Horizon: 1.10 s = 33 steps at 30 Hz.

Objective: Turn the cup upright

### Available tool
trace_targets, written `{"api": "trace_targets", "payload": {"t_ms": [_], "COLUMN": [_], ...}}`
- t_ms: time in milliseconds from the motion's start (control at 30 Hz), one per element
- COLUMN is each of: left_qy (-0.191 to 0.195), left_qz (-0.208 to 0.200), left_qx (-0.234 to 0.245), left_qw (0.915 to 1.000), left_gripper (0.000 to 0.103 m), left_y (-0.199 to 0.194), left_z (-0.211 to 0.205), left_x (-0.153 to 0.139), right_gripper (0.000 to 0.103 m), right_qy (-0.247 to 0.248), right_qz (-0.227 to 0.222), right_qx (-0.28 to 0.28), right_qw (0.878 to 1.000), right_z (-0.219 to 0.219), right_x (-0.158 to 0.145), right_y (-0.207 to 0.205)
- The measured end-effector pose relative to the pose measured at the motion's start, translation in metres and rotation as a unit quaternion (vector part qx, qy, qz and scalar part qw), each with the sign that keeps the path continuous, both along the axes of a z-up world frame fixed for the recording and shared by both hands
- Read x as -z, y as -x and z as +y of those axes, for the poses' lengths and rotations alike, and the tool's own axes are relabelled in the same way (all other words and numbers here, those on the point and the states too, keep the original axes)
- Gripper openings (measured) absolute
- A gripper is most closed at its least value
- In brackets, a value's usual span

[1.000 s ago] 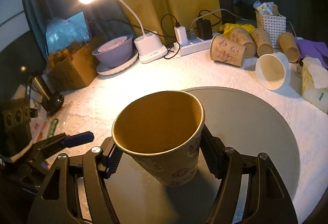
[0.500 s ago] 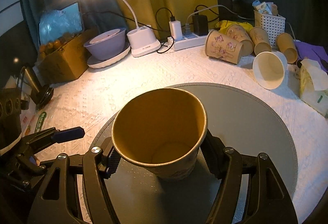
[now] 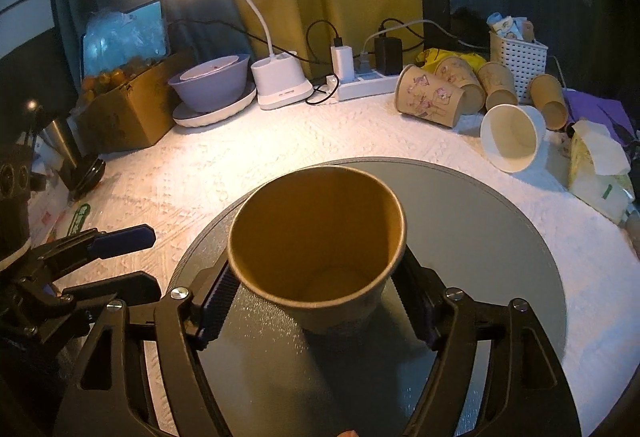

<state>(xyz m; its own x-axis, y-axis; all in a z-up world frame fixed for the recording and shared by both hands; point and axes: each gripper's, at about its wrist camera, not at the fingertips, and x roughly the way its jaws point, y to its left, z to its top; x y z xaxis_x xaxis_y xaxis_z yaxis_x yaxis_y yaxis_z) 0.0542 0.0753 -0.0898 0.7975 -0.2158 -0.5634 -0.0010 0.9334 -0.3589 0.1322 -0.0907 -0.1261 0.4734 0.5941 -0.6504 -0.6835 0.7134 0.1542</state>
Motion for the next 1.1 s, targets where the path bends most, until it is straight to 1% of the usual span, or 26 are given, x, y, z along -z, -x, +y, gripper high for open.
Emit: {"api": "trace_targets", "payload": {"t_ms": [467, 800, 867, 933, 1100], "left_qy": [-0.009, -0.033, -0.038, -0.042, -0.056], "left_qz": [-0.018, -0.039, -0.042, -0.050, -0.061], "left_qx": [-0.004, 0.000, 0.001, 0.002, 0.006], "left_qw": [0.9998, 0.9987, 0.9984, 0.9979, 0.9966], "left_gripper": [0.082, 0.083, 0.089, 0.092, 0.093], "left_y": [0.024, 0.042, 0.044, 0.048, 0.053], "left_z": [-0.017, -0.034, -0.038, -0.042, -0.053], "left_x": [-0.014, -0.029, -0.034, -0.039, -0.049], "right_gripper": [0.076, 0.076, 0.076, 0.076, 0.076], "right_qy": [-0.003, -0.015, -0.018, -0.022, -0.032], "right_qz": [-0.022, -0.045, -0.050, -0.055, -0.070], "right_qx": [0.019, 0.032, 0.034, 0.035, 0.040], "right_qw": [1.000, 0.998, 0.998, 0.998, 0.996], "right_z": [-0.030, -0.054, -0.058, -0.062, -0.073], "right_x": [-0.013, -0.030, -0.033, -0.036, -0.047], "right_y": [0.034, 0.060, 0.065, 0.069, 0.081]}}
